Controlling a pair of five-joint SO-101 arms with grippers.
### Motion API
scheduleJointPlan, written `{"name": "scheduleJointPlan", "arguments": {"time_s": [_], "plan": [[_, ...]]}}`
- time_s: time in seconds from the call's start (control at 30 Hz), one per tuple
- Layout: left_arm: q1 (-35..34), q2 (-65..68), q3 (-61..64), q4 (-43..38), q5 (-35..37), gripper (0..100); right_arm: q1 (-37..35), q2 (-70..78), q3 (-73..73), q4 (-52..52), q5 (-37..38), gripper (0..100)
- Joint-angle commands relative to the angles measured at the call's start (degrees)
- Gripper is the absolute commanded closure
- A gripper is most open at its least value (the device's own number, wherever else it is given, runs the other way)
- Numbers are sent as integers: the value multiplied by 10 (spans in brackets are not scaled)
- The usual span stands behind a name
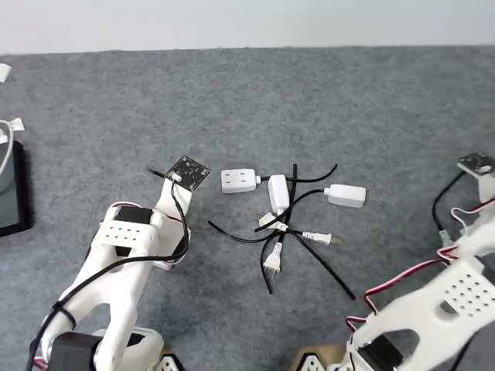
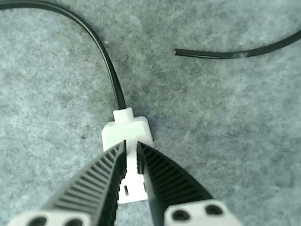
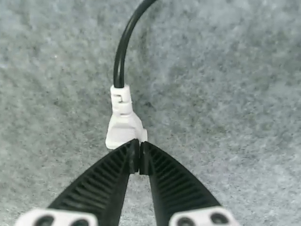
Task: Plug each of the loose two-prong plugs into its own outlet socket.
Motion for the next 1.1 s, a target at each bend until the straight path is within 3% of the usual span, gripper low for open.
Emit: {"name": "scheduleJointPlan", "arguments": {"time_s": [0.0,0.43,0.7,0.9,1.07], "plan": [[-17,5,56,16,-4,987,-21,-2,0,10,-16,990],[-17,5,56,16,-4,987,-44,87,-1,-47,-17,990],[-17,5,56,16,-4,987,-59,34,-16,-7,-20,990],[-17,5,56,16,-4,987,-85,-25,-16,1,-80,990],[-17,5,56,16,-4,987,-128,-85,-15,82,-128,990]]}}
